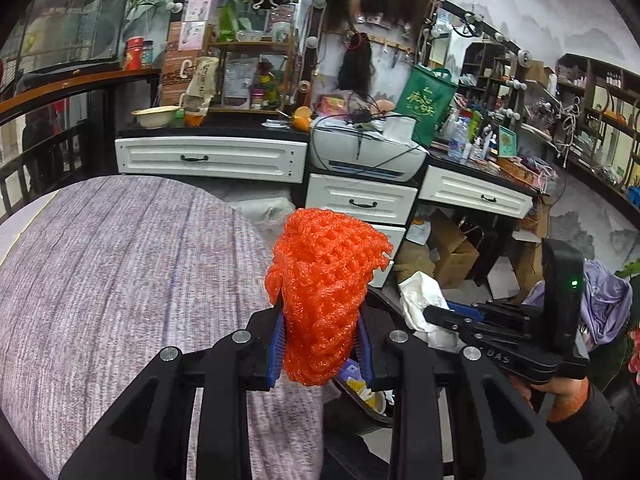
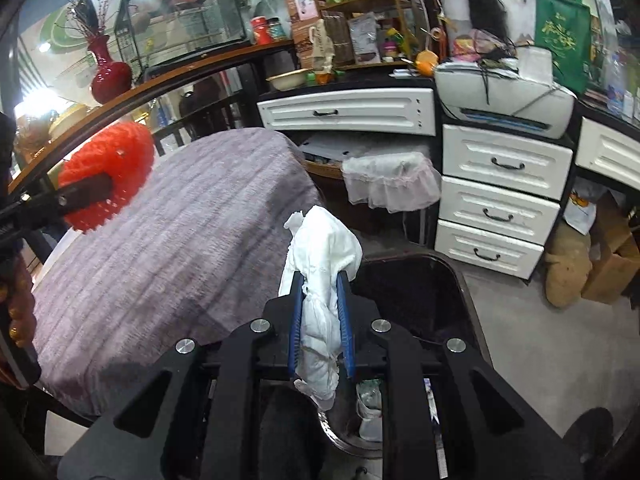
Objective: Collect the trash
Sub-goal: 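Carry the white tissue to the bin and open the right gripper while the left carries the net, then lower the orange net into the bin and open the left gripper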
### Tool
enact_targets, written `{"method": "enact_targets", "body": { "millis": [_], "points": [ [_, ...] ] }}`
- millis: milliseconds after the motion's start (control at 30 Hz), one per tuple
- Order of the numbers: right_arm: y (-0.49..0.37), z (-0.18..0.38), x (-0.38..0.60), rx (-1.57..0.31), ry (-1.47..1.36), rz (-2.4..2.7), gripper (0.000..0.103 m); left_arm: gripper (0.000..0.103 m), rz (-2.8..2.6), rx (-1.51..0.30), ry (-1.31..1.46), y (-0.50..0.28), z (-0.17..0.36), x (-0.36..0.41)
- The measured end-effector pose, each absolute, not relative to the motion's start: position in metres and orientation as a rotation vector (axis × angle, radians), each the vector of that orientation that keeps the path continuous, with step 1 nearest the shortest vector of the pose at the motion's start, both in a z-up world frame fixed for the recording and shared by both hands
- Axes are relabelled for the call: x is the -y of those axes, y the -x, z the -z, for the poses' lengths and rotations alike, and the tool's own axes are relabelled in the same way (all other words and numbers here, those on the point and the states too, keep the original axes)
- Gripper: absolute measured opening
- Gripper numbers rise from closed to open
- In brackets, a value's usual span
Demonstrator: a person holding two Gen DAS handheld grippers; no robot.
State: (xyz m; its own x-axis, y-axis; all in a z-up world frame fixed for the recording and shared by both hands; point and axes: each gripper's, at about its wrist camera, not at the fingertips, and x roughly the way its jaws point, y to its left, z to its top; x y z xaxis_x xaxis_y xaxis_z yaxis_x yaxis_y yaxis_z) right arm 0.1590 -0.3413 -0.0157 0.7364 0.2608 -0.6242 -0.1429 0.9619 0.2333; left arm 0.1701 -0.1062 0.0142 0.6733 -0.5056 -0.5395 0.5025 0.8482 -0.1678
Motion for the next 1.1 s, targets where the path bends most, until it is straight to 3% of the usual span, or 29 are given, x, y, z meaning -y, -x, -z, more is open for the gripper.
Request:
{"method": "enact_targets", "body": {
  "millis": [467,567,633,733,900,1100],
  "points": [
    [-0.178,0.099,0.375,-0.856,-0.216,-0.096,0.017,0.029,0.669,-0.660,-0.046,-0.163,0.006,0.163],
    [-0.182,0.115,0.380,-0.881,-0.230,-0.064,0.028,0.029,0.684,-0.675,-0.052,-0.163,0.012,0.173],
    [-0.181,0.121,0.383,-0.884,-0.248,-0.045,0.047,0.029,0.692,-0.686,-0.061,-0.162,0.016,0.179],
    [-0.177,0.123,0.387,-0.879,-0.284,-0.036,0.059,0.029,0.706,-0.700,-0.073,-0.160,0.021,0.187],
    [-0.162,0.114,0.394,-0.848,-0.298,-0.017,0.066,0.029,0.729,-0.722,-0.084,-0.160,0.029,0.197],
    [-0.140,0.098,0.405,-0.794,-0.280,0.033,0.068,0.029,0.745,-0.755,-0.095,-0.159,0.043,0.209]
  ]
}}
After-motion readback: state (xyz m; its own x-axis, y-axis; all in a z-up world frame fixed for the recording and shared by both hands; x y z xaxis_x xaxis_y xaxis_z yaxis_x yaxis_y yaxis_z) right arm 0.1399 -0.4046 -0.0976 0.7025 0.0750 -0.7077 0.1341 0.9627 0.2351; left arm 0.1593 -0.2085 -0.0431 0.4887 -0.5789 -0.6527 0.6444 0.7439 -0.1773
